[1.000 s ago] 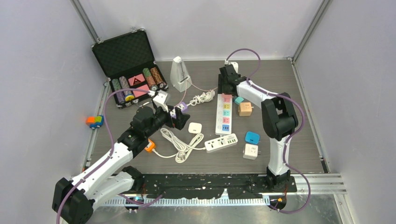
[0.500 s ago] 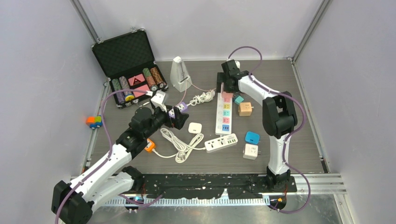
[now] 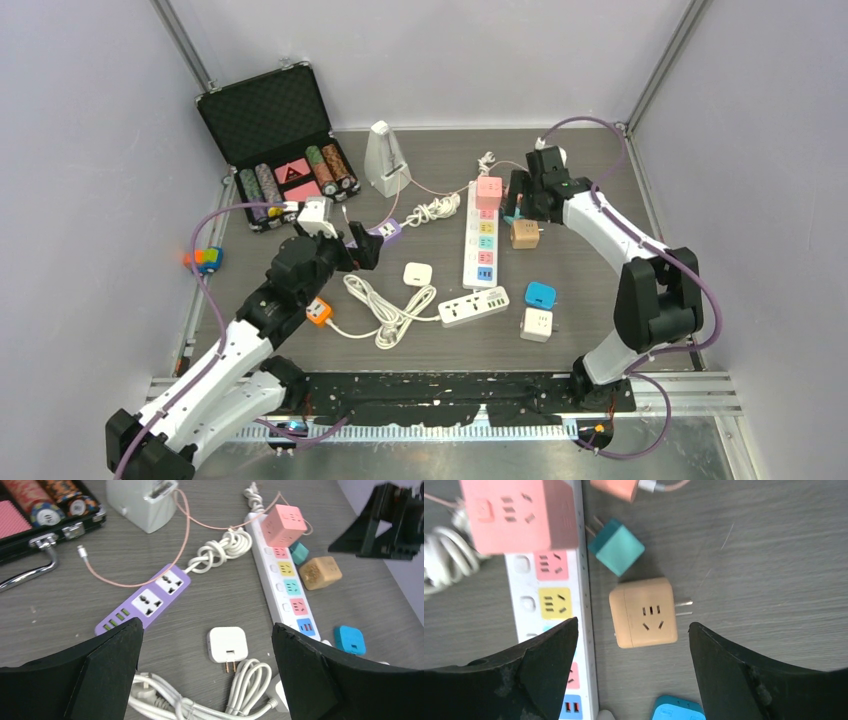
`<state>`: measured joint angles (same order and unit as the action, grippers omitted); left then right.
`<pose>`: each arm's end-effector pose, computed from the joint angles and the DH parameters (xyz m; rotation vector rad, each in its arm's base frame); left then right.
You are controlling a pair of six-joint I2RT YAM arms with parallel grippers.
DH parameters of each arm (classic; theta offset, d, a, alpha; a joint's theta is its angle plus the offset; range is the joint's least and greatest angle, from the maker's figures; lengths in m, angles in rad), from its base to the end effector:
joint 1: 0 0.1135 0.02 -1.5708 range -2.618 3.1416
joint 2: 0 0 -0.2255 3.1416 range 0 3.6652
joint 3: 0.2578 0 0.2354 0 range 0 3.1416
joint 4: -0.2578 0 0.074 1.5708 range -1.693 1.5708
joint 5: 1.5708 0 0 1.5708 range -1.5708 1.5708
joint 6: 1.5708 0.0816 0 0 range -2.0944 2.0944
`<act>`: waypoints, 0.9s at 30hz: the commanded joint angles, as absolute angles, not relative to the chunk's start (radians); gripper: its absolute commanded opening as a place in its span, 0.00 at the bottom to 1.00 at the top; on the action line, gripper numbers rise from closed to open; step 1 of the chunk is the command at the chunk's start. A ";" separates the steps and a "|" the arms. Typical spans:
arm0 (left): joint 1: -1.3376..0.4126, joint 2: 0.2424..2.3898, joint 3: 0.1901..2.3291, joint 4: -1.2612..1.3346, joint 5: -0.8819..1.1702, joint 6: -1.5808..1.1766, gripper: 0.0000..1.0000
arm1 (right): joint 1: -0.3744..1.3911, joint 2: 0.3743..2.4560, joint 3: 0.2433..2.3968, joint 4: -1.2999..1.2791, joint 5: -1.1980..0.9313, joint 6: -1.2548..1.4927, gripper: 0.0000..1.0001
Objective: Insert the plug
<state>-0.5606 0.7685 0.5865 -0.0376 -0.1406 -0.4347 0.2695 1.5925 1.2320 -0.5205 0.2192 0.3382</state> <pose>0.2125 -0.1199 0.2543 0.0120 1.8267 -0.5849 0.3487 0.0779 0.1963 0.1788 2.4167 0.0060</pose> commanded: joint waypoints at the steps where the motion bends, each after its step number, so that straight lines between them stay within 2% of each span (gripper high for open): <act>1: -0.546 0.735 0.598 -0.130 -0.242 -0.484 1.00 | 0.276 1.616 1.176 -0.500 0.166 0.317 0.82; 8: -0.545 0.731 0.608 -0.183 -0.188 -0.463 1.00 | 0.277 1.685 1.174 -0.485 0.154 0.281 0.80; 13: -0.544 0.719 0.589 -0.159 -0.139 -0.449 1.00 | 0.277 1.744 1.192 -0.467 0.200 0.272 0.72; 19: -0.544 0.716 0.589 -0.142 -0.102 -0.438 1.00 | 0.280 1.776 1.202 -0.453 0.217 0.273 0.58; 21: -0.545 0.720 0.585 -0.132 -0.085 -0.438 1.00 | 0.279 1.773 1.205 -0.460 0.217 0.279 0.42; 23: -0.545 0.722 0.582 -0.114 -0.052 -0.434 1.00 | 0.279 1.734 1.195 -0.453 0.195 0.284 0.36; 27: -0.545 0.728 0.578 -0.055 0.050 -0.410 1.00 | 0.279 1.631 1.184 -0.454 0.106 0.299 0.33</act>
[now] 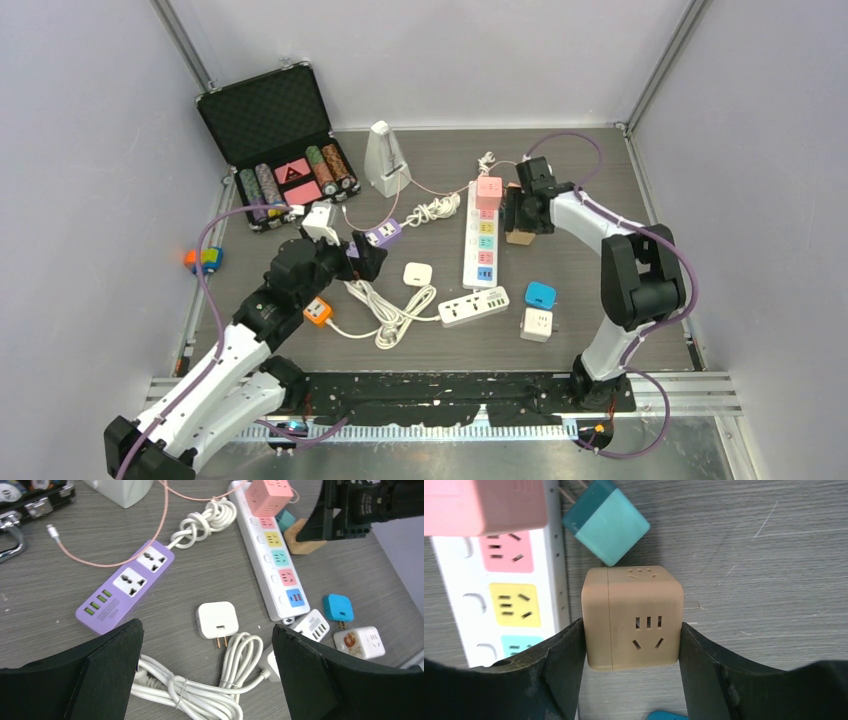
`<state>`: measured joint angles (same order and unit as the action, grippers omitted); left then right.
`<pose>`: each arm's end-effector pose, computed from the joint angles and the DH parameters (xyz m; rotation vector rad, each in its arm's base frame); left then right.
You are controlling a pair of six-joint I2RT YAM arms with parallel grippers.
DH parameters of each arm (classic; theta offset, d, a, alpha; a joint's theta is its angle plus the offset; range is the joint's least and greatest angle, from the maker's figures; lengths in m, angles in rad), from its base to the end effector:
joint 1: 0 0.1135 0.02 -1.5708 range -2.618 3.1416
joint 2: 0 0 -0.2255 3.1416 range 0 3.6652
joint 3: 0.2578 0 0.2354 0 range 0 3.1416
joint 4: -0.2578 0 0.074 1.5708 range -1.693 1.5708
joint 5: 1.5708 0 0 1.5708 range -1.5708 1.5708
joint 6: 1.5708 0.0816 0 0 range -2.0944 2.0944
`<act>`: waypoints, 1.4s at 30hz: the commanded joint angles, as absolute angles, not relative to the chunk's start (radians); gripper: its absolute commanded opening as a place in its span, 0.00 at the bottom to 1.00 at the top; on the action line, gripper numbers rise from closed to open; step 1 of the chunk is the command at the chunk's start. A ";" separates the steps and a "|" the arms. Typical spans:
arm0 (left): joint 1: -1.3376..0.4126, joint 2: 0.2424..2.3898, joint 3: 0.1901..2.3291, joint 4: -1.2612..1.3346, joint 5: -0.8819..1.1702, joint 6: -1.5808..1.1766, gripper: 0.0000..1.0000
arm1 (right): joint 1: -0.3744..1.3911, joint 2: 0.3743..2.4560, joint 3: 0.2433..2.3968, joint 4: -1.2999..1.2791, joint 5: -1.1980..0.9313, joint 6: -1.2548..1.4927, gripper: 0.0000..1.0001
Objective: Insert the plug
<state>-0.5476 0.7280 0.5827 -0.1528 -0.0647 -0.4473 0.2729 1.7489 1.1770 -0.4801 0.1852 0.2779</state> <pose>0.2027 -0.1174 0.2443 0.0503 1.9153 -0.6209 0.3510 0.0826 0.1288 0.0704 2.5933 -0.0446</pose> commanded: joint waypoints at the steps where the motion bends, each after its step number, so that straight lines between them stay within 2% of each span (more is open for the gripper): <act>1: -0.544 0.732 0.579 -0.047 0.074 -0.404 1.00 | 0.279 1.611 1.181 -0.453 0.066 0.309 0.33; 6: -0.545 0.767 0.610 -0.006 0.217 -0.348 1.00 | 0.279 1.437 1.131 -0.411 -0.162 0.370 0.32; 9: -0.544 0.788 0.623 0.068 0.293 -0.335 1.00 | 0.281 1.358 1.078 -0.339 -0.368 0.422 0.32; 12: -0.546 0.823 0.630 0.179 0.394 -0.323 1.00 | 0.294 1.277 1.006 -0.202 -0.563 0.526 0.32; 18: -0.605 0.906 0.689 0.270 0.491 -0.230 0.98 | 0.425 1.190 0.900 0.120 -0.753 0.787 0.32; 21: -0.629 0.901 0.664 0.330 0.499 -0.174 0.98 | 0.488 1.170 0.831 0.383 -0.797 0.958 0.32; 23: -0.635 0.873 0.637 0.360 0.530 -0.129 0.99 | 0.525 1.162 0.814 0.432 -0.798 1.037 0.32; 30: -0.659 0.788 0.578 0.371 0.541 0.038 1.00 | 0.570 1.167 0.817 0.564 -0.806 1.172 0.31; 36: -0.660 0.795 0.574 0.435 0.532 0.044 0.99 | 0.584 1.186 0.814 0.643 -0.838 1.278 0.31; 42: -0.660 0.830 0.535 0.608 0.501 -0.068 0.89 | 0.598 1.202 0.813 0.641 -0.839 1.299 0.32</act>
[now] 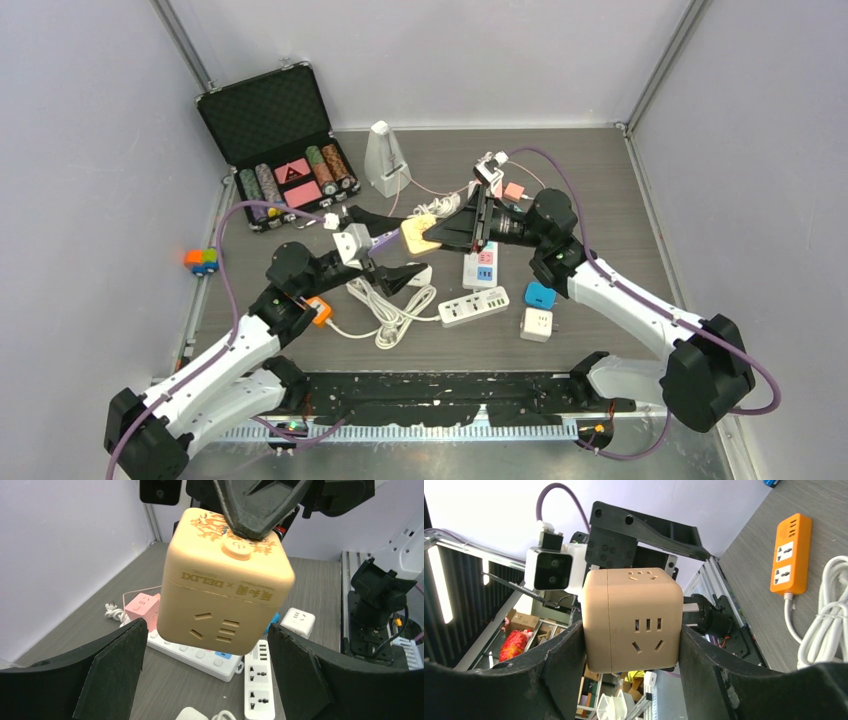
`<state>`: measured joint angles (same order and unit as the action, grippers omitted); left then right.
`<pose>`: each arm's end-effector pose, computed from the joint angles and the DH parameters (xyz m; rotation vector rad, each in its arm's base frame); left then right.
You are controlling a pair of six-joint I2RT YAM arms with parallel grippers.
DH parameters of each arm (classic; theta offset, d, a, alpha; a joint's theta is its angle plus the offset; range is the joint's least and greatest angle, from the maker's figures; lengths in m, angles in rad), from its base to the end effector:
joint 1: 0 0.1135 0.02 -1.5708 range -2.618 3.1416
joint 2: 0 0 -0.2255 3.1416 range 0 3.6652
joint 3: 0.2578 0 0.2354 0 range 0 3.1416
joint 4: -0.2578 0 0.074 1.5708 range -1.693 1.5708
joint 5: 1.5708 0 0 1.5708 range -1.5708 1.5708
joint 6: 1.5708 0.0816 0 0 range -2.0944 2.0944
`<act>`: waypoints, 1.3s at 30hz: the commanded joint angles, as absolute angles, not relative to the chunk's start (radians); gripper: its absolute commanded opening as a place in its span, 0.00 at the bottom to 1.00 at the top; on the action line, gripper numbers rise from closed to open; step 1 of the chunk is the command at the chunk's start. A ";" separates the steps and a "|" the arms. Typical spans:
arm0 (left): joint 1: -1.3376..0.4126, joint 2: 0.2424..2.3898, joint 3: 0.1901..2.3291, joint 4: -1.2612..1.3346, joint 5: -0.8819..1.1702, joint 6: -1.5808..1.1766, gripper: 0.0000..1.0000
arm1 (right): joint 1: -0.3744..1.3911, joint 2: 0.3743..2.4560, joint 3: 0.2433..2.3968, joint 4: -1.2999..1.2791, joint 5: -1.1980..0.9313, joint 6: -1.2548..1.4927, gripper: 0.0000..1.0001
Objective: Insert the plug
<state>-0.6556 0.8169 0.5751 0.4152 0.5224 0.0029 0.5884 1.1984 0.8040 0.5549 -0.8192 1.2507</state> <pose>0.1682 -0.1808 0.3066 0.8824 1.1919 -0.8971 0.2158 0.2157 0.3122 -0.2588 1.8295 1.9712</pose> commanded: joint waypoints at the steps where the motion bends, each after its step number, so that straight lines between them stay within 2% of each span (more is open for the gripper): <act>1: -0.660 0.834 0.523 0.655 0.500 -0.087 0.88 | 0.598 1.209 0.813 0.640 -0.839 1.300 0.31; 4: -0.660 0.847 0.515 0.697 0.499 -0.117 0.82 | 0.600 1.223 0.806 0.645 -0.839 1.311 0.32; 8: -0.661 0.859 0.510 0.699 0.505 -0.127 0.66 | 0.601 1.230 0.809 0.658 -0.843 1.321 0.31; 12: -0.660 0.857 0.504 0.719 0.505 -0.129 0.55 | 0.601 1.238 0.816 0.630 -0.846 1.307 0.31; 16: -0.660 0.863 0.513 0.712 0.514 -0.124 0.32 | 0.603 1.249 0.820 0.607 -0.848 1.301 0.34; 17: -0.660 0.864 0.515 0.710 0.515 -0.123 0.24 | 0.603 1.249 0.819 0.599 -0.844 1.295 0.39; 18: -0.660 0.864 0.518 0.709 0.519 -0.122 0.16 | 0.603 1.246 0.814 0.592 -0.838 1.289 0.46; 19: -0.660 0.864 0.521 0.707 0.521 -0.119 0.01 | 0.603 1.244 0.814 0.559 -0.824 1.262 0.49; 26: -0.660 0.850 0.565 0.558 0.466 -0.066 0.00 | 0.603 1.224 0.854 0.307 -0.730 1.046 0.90; 28: -0.660 0.843 0.585 0.481 0.444 -0.040 0.00 | 0.603 1.203 0.874 0.236 -0.685 0.960 0.98; 31: -0.660 0.833 0.611 0.372 0.410 -0.006 0.00 | 0.603 1.183 0.913 0.110 -0.585 0.853 0.95; 39: -0.661 0.879 0.726 0.054 0.334 0.090 0.00 | 0.661 1.233 1.020 -0.027 -0.516 0.713 0.96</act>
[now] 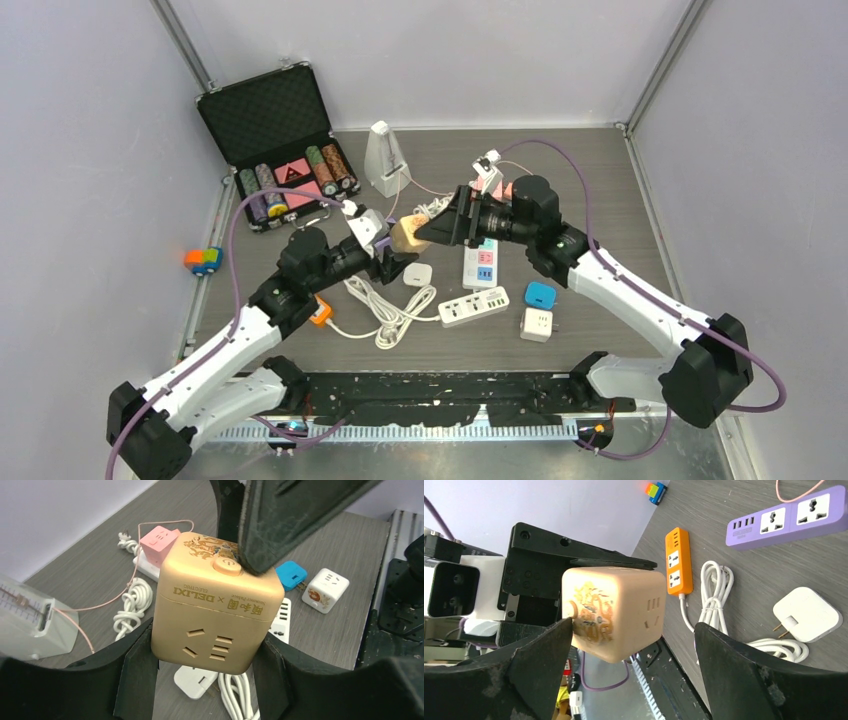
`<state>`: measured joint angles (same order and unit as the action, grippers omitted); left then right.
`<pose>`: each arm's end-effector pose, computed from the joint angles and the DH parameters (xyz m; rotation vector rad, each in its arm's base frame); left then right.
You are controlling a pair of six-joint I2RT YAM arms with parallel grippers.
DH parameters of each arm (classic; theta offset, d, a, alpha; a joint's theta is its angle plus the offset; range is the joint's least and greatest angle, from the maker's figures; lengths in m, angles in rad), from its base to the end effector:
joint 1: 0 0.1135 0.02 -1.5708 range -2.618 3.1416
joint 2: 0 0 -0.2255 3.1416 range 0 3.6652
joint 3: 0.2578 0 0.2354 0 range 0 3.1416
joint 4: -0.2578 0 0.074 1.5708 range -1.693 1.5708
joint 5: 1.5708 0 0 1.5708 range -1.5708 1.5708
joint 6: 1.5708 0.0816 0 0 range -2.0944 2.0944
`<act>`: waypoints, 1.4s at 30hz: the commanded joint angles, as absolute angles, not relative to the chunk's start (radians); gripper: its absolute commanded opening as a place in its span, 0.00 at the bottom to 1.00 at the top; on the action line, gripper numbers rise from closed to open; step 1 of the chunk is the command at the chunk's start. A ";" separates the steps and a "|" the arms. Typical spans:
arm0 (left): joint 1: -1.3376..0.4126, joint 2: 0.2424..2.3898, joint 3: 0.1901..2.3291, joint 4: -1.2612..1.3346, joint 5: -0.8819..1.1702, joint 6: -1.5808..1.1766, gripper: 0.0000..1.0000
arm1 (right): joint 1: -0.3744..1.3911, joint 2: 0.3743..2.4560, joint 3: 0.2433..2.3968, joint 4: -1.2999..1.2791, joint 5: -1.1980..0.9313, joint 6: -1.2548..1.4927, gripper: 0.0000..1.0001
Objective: Insert the plug
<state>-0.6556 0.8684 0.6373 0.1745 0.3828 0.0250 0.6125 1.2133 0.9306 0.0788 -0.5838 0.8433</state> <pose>0.1868 -0.1821 0.2834 0.8383 1.4593 -0.7901 0.2323 0.2182 0.2901 -0.2518 2.0106 1.5079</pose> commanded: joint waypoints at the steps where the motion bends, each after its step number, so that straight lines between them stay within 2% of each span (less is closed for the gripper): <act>1: -0.662 0.886 0.732 0.041 0.332 0.096 0.00 | 0.672 1.238 1.031 -0.059 -0.491 0.688 0.96; 7: -0.673 0.902 0.740 0.015 0.319 0.109 0.00 | 0.738 1.272 1.107 -0.154 -0.397 0.622 0.98; 13: -0.684 0.909 0.741 0.015 0.328 0.114 0.00 | 0.769 1.306 1.163 -0.238 -0.315 0.587 0.80; 17: -0.686 0.912 0.744 0.015 0.338 0.114 0.00 | 0.781 1.331 1.201 -0.278 -0.281 0.573 0.64; 18: -0.687 0.913 0.745 0.016 0.335 0.107 0.06 | 0.783 1.341 1.205 -0.284 -0.271 0.571 0.55; 19: -0.687 0.912 0.743 0.021 0.326 0.096 0.24 | 0.784 1.351 1.216 -0.301 -0.261 0.572 0.43; 21: -0.687 0.902 0.731 0.038 0.304 0.072 0.60 | 0.784 1.361 1.240 -0.346 -0.224 0.568 0.28; 22: -0.687 0.889 0.723 0.052 0.287 0.061 0.73 | 0.784 1.360 1.244 -0.373 -0.186 0.565 0.25; 23: -0.688 0.877 0.713 0.061 0.256 0.051 0.97 | 0.784 1.352 1.246 -0.385 -0.162 0.560 0.20; 27: -0.687 0.821 0.673 0.087 0.185 0.031 1.00 | 0.762 1.327 1.246 -0.462 0.012 0.529 0.15; 31: -0.687 0.778 0.661 0.076 0.068 -0.064 1.00 | 0.684 1.318 1.192 -0.495 0.098 0.516 0.14; 36: -0.687 0.744 0.672 0.024 0.086 -0.115 1.00 | 0.574 1.360 1.129 -0.485 0.191 0.494 0.13; 42: -0.687 0.723 0.658 -0.029 0.082 -0.144 1.00 | 0.506 1.472 1.173 -0.482 0.276 0.443 0.11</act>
<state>-0.6819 0.7418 0.6651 0.0025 0.1013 -0.1013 0.5312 1.4136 1.1255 -0.5144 0.1837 0.4908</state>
